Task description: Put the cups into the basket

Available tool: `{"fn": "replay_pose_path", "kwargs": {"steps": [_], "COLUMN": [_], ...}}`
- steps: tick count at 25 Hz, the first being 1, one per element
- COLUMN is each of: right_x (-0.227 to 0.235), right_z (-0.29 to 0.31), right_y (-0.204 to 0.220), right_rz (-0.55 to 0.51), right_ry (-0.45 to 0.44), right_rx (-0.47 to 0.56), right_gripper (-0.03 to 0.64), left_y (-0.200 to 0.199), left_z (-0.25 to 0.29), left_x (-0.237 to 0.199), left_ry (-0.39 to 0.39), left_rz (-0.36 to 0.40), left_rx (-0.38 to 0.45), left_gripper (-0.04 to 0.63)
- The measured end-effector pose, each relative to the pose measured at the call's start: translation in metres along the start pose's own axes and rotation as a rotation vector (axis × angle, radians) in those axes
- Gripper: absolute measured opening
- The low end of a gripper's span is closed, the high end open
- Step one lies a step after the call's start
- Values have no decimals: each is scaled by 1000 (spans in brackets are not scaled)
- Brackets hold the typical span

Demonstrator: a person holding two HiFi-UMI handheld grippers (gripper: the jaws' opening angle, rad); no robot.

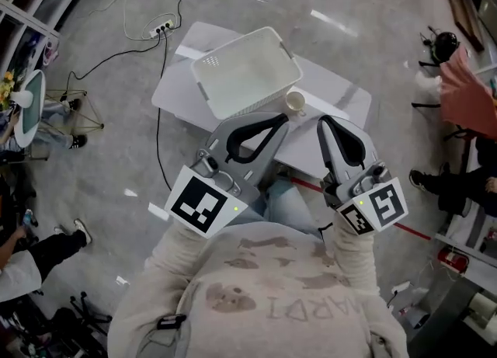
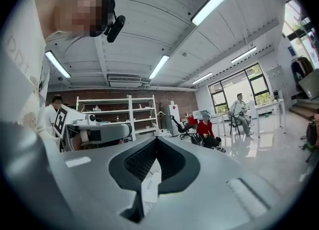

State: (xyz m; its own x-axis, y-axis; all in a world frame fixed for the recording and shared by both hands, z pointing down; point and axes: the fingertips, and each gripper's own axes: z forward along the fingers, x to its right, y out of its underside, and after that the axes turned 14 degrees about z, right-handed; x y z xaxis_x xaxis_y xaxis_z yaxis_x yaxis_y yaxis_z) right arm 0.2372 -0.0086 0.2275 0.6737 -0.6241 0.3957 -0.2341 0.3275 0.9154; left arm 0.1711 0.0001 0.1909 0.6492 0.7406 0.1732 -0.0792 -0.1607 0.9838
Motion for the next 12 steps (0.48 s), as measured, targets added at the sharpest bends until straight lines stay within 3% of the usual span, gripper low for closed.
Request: {"fn": "replay_pose_path", "kwargs": {"steps": [12], "right_x": [127], "right_z": [52], "right_y": [35], "right_rz": [25], "right_ry": [-44], "right_rx": [-233], "right_gripper": [29], "left_y": [20], "left_z": [54], "left_x": [-31], "left_ry": [-176], "left_rz": [20], "left_rx": [-64], "left_gripper": [0]}}
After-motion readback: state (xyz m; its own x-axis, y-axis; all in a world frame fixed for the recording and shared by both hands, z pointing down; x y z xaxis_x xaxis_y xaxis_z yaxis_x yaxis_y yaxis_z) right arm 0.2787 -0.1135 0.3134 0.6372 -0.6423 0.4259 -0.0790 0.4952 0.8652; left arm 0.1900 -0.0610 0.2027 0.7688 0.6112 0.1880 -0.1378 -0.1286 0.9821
